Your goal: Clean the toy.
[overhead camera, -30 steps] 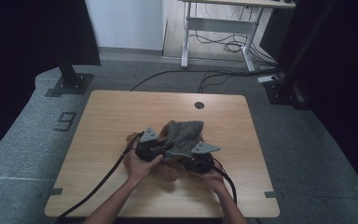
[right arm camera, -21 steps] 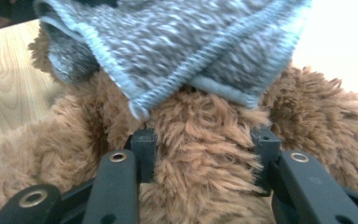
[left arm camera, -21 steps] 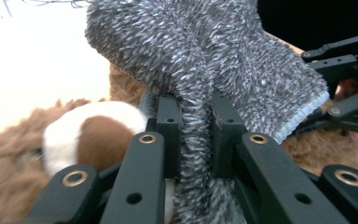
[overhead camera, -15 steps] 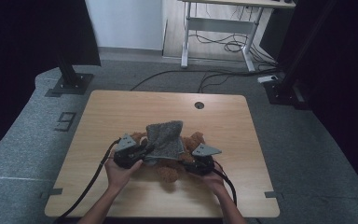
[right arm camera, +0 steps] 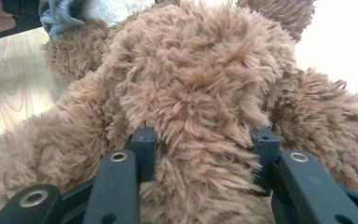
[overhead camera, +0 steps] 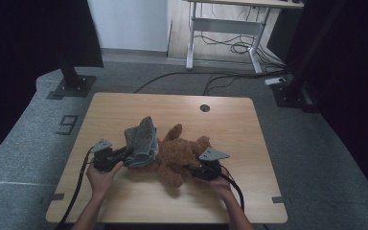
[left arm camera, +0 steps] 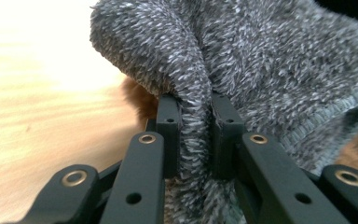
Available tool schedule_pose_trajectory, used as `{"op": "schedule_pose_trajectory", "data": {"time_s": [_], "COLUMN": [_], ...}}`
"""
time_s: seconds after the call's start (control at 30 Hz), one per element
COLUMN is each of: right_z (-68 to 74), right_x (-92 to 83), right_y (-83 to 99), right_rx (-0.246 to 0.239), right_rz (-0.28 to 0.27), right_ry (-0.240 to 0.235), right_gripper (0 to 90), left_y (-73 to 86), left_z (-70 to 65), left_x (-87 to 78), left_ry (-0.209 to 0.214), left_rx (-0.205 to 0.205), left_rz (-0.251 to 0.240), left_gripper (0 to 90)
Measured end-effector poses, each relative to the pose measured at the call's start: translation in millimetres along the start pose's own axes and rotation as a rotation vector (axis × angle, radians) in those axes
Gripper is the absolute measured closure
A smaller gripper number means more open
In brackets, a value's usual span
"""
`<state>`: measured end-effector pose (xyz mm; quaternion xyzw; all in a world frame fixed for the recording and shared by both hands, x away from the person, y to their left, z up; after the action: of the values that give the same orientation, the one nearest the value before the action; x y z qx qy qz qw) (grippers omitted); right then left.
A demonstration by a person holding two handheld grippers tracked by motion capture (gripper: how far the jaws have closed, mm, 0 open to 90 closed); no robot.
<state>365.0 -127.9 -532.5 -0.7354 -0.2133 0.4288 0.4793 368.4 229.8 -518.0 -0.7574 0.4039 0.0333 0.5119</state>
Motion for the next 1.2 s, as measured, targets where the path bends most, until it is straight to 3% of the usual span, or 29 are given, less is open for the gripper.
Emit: {"op": "schedule_pose_trajectory", "data": {"time_s": [0.1,0.37,0.47,0.67,0.73,0.9,0.97,1.07,1.13,1.2], "right_z": [-0.3,0.5,-0.1,-2.7,-3.5,-3.7,-3.6,-2.8,-2.8,-2.6], "right_x": [-0.2,-0.7,-0.9,-2.2,-2.8,-1.7,-0.4,1.0,0.9,0.8], "right_y": [0.4,1.4,1.9,3.4,4.1,3.5,3.1,2.4,2.4,2.5], "right_rx": [0.004,0.006,0.008,0.025,0.032,0.031,0.033,0.026,0.025,0.026], "right_rz": [-0.001,-0.005,-0.007,-0.013,-0.016,-0.016,-0.018,-0.017,-0.016,-0.017], "right_ry": [-0.001,-0.001,-0.003,-0.007,-0.01,-0.008,-0.007,-0.004,-0.003,-0.003], "right_gripper": [56.9,56.9,56.9,56.9,56.9,56.8,56.8,56.8,56.8,56.8], "left_y": [6.0,17.4,18.6,13.9,9.2,-1.4,-4.5,-4.7,-3.1,0.3], "left_z": [10.1,25.5,30.0,20.7,14.1,-13.3,-31.3,-58.6,-75.1,-87.1], "left_x": [0.6,10.6,10.4,1.5,-6.3,-21.6,-22.2,-14.0,-4.1,8.3], "left_ry": [-0.051,-0.097,-0.074,-0.016,0.037,0.13,0.193,0.241,0.252,0.238], "left_rx": [0.015,-0.004,-0.039,-0.034,-0.038,0.025,0.054,0.115,0.151,0.191], "left_rz": [0.001,0.104,0.103,0.031,-0.011,-0.063,-0.06,-0.032,-0.01,0.018], "left_gripper": [76.9,76.9,76.8,76.8,76.9,76.9,76.9,76.8,76.7,76.6]}}
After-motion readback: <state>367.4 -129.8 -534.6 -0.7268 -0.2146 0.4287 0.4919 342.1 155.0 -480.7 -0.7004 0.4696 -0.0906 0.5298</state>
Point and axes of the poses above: each handheld gripper's, and its own axes: x roughly forward along the jaws, y roughly out of its underside, z roughly to its left, the point moved 2 cm from there along x, roughly forward along the jaws, and after that the axes turned 15 degrees about -x, right-handed, at the moved point
